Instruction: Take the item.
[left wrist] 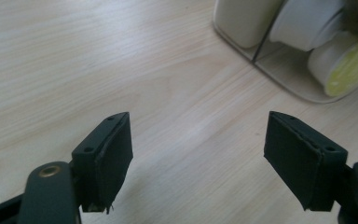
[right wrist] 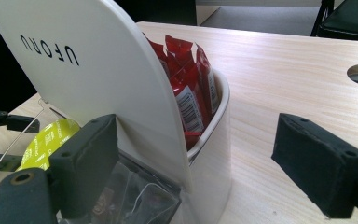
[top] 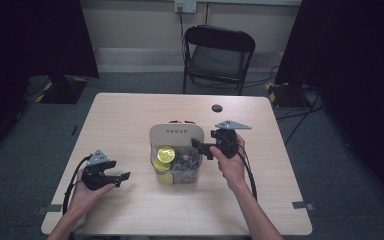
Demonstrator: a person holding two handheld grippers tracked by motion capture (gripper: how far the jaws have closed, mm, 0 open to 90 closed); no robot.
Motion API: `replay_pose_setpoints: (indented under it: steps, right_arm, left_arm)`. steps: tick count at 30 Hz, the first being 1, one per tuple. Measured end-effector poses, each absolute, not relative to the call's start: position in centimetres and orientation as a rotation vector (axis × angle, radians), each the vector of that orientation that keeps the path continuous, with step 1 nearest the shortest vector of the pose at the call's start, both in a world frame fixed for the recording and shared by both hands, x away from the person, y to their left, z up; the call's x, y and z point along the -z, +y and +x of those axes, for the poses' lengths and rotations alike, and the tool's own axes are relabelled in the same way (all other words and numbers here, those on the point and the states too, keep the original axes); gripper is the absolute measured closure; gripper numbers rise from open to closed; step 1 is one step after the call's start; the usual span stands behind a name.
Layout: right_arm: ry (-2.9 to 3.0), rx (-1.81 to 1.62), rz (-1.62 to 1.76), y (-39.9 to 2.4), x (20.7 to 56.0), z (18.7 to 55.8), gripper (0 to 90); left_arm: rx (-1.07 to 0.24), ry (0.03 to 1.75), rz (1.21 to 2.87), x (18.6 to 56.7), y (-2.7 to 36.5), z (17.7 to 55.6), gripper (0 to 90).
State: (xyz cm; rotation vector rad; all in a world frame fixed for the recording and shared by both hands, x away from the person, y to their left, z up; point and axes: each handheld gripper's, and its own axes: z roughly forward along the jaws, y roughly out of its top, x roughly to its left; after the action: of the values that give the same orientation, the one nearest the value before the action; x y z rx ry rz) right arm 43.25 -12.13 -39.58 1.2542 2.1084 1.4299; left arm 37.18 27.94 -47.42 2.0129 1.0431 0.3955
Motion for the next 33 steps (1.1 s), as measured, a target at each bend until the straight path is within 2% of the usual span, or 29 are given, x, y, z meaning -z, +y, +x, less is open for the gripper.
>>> replay_pose_setpoints:
  steps: [8, 24, 27, 33]
  right_arm:
    - [2.107, -1.429, 1.254, -12.2, 39.5, 43.2, 13.7]
    - [2.108, -1.437, 1.251, -12.3, 39.5, 43.3, 13.8]
    - [2.107, -1.438, 1.251, -12.3, 39.5, 43.3, 13.7]
    - [2.103, -1.446, 1.246, -12.3, 39.6, 43.3, 13.6]
  left_arm:
    - [-0.334, 0.979, 1.967, 46.1, 26.6, 37.2, 24.8]
    - [-0.309, 0.891, 1.928, 42.8, 23.7, 37.2, 28.9]
    - [-0.300, 0.876, 1.927, 42.5, 23.5, 37.2, 32.7]
    - [-0.297, 0.819, 1.924, 41.1, 22.1, 37.6, 34.2]
